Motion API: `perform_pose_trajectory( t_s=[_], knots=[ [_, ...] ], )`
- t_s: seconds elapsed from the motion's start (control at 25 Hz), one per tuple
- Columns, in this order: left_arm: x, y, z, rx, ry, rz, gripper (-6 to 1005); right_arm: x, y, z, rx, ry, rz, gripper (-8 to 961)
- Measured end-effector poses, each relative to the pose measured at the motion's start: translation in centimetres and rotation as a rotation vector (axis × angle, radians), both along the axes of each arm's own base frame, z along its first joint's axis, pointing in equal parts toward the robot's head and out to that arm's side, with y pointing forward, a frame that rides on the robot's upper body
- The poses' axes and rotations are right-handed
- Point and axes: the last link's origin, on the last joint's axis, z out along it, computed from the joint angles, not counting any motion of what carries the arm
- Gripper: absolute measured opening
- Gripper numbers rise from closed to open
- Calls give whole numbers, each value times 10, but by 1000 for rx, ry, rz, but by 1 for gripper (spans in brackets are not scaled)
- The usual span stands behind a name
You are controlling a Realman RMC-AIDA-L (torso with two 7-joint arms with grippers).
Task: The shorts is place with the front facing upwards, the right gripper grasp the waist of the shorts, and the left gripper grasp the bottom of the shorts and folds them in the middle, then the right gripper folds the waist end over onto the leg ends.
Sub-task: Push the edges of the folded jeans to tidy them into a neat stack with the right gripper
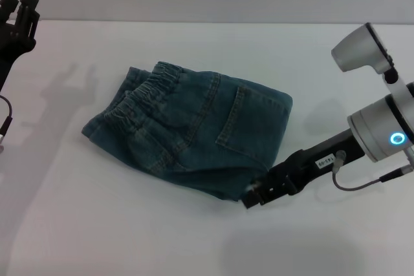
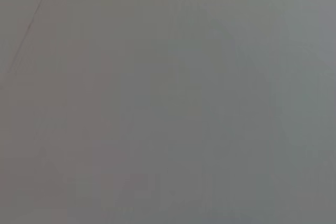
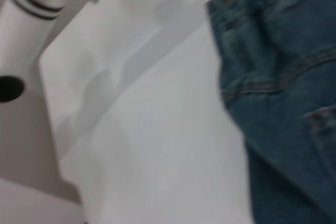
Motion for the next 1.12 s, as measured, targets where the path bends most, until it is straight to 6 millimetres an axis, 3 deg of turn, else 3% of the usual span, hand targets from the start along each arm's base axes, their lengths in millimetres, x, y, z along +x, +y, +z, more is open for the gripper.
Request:
perform_pose_trajectory(
  t_s=[0.44, 0.88, 1.12],
  knots=[
    [-4, -1, -2, -9, 3, 17, 391, 13, 14, 4, 117, -36, -44, 547],
    [-6, -1, -3, -13, 3, 32, 391, 27, 32, 35, 302, 18, -123, 548],
    [-5, 2, -1, -10, 3, 35, 391, 13, 27, 48, 292, 94, -79, 548]
  ],
)
